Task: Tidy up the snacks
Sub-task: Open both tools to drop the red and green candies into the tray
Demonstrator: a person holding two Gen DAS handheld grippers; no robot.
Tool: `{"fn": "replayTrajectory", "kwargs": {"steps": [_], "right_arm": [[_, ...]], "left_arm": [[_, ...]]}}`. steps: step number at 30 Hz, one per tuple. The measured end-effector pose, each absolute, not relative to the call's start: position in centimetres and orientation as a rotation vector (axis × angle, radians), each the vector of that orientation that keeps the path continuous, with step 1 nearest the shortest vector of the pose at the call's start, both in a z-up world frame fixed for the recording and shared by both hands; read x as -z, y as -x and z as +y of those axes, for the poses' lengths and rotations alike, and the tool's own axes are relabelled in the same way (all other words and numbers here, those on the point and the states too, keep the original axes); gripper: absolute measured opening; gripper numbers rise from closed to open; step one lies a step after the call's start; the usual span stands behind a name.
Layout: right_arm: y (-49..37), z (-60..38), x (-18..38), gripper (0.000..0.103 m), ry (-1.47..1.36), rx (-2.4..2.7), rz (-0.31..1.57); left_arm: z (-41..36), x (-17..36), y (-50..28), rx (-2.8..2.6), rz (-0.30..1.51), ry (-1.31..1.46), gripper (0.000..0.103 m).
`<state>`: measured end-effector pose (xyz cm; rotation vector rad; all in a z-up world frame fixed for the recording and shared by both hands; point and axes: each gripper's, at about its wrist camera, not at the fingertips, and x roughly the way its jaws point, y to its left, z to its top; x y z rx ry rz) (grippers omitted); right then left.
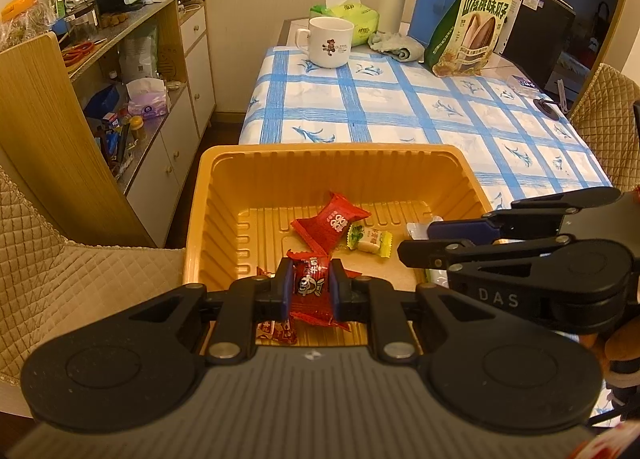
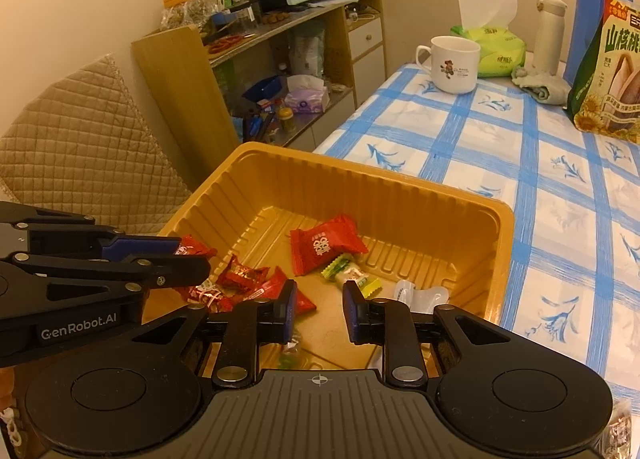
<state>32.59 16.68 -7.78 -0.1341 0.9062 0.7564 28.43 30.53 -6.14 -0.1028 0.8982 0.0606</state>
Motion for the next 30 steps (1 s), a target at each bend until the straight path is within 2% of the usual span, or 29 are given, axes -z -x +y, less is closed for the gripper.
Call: {"fn": "replayTrajectory", "kwargs": {"steps": [6, 22, 30], "right_arm": [[-33.1, 16.6, 7.5, 0.038, 0.122, -0.745, 0.893], [-34.9, 16.4, 7.3, 0.044, 0.092, -0.701, 0.883], [-34.8, 15.5, 7.1, 0.063, 0.073, -0.673, 0.856]], "left_arm": [[31.0, 6.0, -29.1, -0.070, 0.889, 0.102, 0.017], [31.7, 6.2, -33.0, -0.079, 0.865, 0.054, 0.017], [31.9, 7.5, -34.0, -0.077, 0.874, 0.058, 0.018]]}}
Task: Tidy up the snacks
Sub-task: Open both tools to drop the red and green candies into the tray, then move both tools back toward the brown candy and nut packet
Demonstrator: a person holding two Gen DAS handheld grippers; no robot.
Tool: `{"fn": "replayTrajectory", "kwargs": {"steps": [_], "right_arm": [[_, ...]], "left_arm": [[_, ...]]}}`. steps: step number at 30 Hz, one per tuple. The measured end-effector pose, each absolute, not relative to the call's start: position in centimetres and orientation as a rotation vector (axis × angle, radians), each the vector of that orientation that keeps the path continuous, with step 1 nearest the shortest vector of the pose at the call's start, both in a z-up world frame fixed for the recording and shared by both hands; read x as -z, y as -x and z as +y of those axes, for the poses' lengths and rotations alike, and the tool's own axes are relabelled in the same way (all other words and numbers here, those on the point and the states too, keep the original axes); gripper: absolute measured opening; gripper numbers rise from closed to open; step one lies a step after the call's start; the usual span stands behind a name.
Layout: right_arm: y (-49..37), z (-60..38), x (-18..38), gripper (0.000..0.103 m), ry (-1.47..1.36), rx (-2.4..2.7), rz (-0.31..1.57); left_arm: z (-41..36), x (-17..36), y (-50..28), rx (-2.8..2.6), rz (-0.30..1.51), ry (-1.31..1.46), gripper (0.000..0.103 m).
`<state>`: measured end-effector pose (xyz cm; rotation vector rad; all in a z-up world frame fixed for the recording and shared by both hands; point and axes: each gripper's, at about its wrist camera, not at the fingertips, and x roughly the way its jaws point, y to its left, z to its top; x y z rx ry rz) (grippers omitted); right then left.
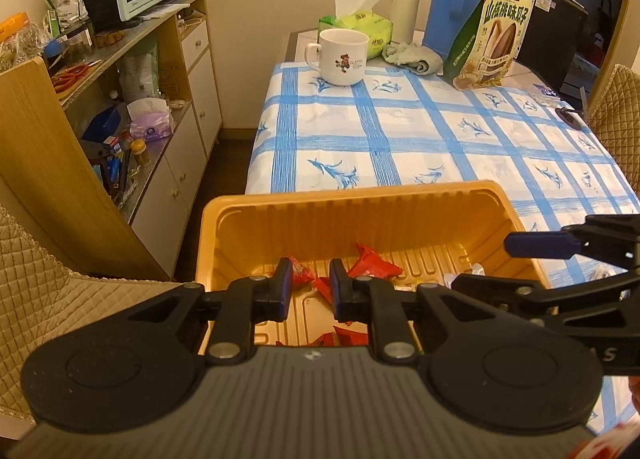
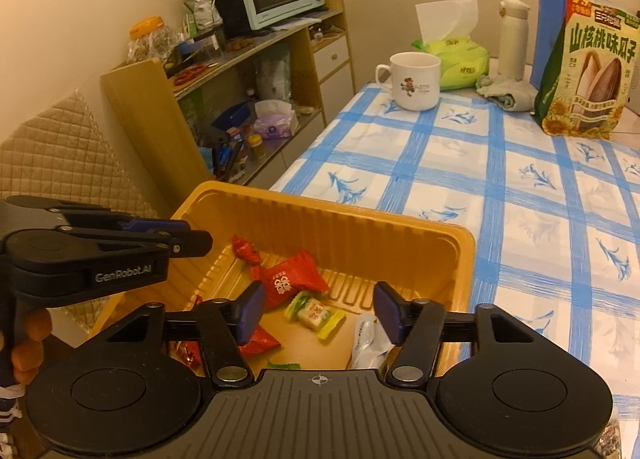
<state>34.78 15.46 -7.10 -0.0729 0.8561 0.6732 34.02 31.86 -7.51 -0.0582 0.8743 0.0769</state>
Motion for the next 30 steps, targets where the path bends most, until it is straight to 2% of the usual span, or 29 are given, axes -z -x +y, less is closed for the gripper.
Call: {"fn": "replayTrajectory", "kwargs": {"steps": [4, 18, 22, 25, 30], "right_arm": [[-34.6, 15.2, 7.0, 0.066, 0.068, -0.665, 0.853], [-33.7, 14.5, 6.7, 0.072, 0.056, -0.652, 0.843], [-33.0, 14.2, 6.2, 0.074, 0.048, -0.648, 0.833], [-32.5, 13.9, 5.8, 0.075, 0.041, -0.646, 0.826], [-31.2, 12.9, 5.0, 0.082, 0.017, -0.650, 0.811]], "left_arm": [[31.8, 7.7, -33.7, -0.075, 0.878, 0.064, 0.028], [31.7, 6.8, -31.9, -0.085, 0.865, 0.081, 0.037], [31.5, 6.2, -31.1, -0.091, 0.856, 0.082, 0.043], [31.5, 5.8, -30.3, -0.096, 0.857, 0.092, 0.053], [31.3, 4.7, -28.5, -0.108, 0.842, 0.111, 0.060]]}}
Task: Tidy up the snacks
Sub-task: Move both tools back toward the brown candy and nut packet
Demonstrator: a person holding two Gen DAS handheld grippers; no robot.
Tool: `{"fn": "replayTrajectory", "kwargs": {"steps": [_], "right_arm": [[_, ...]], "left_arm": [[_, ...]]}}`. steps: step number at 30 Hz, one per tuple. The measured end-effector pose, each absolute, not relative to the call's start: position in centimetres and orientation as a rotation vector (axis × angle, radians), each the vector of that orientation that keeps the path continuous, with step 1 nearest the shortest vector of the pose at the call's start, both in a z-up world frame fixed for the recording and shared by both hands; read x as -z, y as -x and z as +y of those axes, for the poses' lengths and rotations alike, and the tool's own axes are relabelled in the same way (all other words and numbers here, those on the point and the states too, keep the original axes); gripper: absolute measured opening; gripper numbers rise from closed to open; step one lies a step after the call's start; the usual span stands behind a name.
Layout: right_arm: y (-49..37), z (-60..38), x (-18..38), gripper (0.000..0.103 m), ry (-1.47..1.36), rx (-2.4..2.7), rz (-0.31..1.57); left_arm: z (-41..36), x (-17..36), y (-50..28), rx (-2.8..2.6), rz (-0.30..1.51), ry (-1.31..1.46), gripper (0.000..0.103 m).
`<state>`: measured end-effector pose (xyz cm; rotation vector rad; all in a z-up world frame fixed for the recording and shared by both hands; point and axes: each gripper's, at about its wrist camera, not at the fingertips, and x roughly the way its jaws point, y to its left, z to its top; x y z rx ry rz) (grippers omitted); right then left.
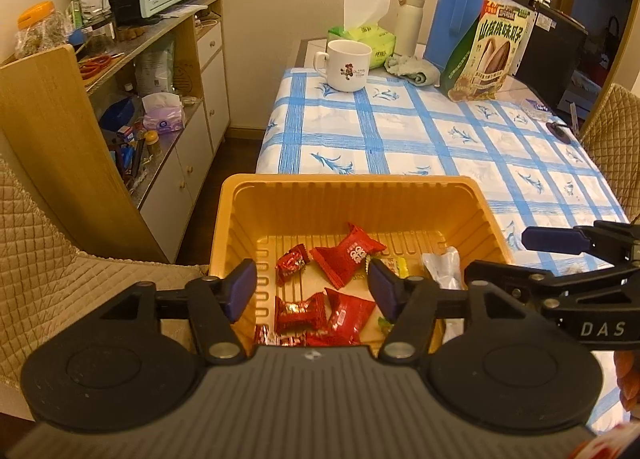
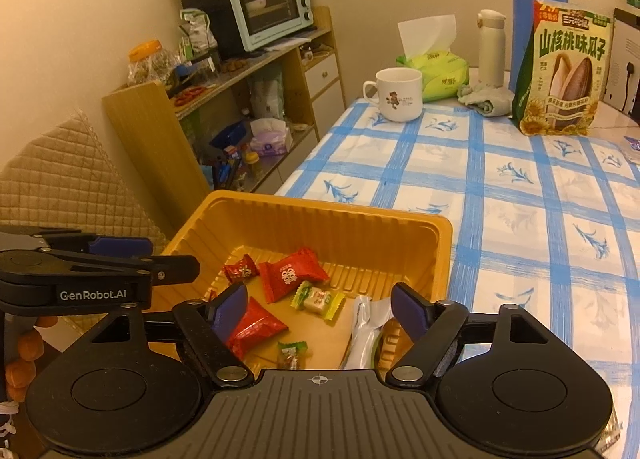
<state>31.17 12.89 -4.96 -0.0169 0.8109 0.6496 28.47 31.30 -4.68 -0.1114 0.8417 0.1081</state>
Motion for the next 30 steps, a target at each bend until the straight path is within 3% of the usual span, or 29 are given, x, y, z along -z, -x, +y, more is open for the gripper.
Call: {"fn": "replayTrajectory", "kwargs": {"steps": [10, 30], "right_arm": [[-27.4, 9.3, 2.0, 0.091, -0.038, -0.689, 0.757], [-18.6, -4.6, 0.0, 0.095, -0.029, -0.776, 0.753]], "left_arm": [[28.4, 0.7, -23.2, -0.160, 0.767, 0.117, 0.072], [15.9, -0.9, -12.8, -0.185, 0.763, 0.133, 0.072]]}}
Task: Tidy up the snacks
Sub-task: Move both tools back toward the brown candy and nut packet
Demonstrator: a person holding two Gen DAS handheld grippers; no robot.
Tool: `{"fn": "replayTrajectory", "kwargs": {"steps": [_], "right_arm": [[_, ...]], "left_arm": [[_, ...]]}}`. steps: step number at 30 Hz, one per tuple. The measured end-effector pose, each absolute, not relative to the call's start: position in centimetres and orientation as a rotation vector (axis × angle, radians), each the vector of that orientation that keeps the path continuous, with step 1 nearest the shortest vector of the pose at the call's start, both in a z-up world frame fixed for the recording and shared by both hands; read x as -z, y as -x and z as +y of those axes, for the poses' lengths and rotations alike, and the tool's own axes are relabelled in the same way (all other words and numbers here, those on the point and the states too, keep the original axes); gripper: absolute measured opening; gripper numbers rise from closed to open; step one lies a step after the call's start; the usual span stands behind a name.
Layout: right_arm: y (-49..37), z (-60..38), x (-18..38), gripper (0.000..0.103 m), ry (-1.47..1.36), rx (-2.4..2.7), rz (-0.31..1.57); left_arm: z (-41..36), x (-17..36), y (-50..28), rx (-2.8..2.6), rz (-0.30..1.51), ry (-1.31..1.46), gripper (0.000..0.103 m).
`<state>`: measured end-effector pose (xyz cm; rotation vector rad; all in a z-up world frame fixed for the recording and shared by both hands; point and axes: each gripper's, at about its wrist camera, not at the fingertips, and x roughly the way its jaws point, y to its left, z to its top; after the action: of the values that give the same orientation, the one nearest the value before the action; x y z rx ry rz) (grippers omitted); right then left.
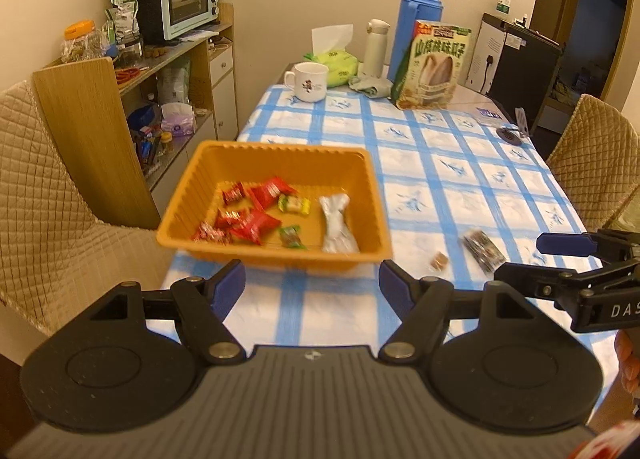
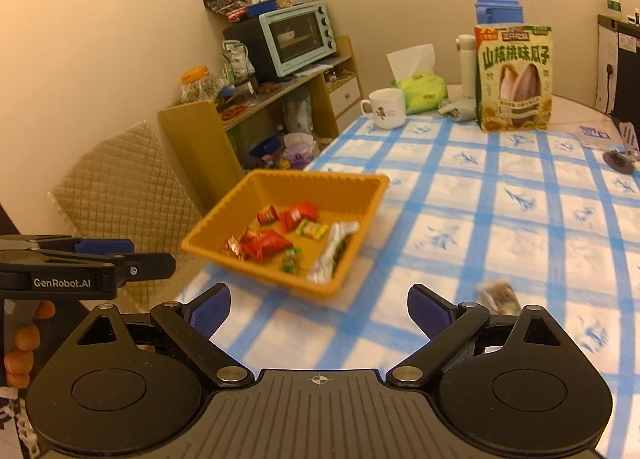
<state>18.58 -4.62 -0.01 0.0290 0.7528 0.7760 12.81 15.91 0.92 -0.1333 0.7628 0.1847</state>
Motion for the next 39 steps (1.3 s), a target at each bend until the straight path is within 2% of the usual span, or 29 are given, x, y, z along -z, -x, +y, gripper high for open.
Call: {"fn": "replayTrajectory", "kwargs": {"steps": [15, 27, 39], "right_arm": [[-15.1, -13.6, 2.7, 0.095, 0.015, -0.733, 0.821], [-15.7, -19.1, 5.4, 0.095, 0.004, -0.617, 0.902], [-18.3, -21.4, 8.0, 0.095, 0.019, -0.508, 0.939]], "left_arm": [[7.9, 1.6, -10.4, -0.101, 0.832, 0.135, 0.072], [2.9, 3.9, -13.2, 0.021, 0.887, 0.114, 0.072], [1.3, 7.6, -17.5, 0.059, 0.926, 0.045, 0.072]]}}
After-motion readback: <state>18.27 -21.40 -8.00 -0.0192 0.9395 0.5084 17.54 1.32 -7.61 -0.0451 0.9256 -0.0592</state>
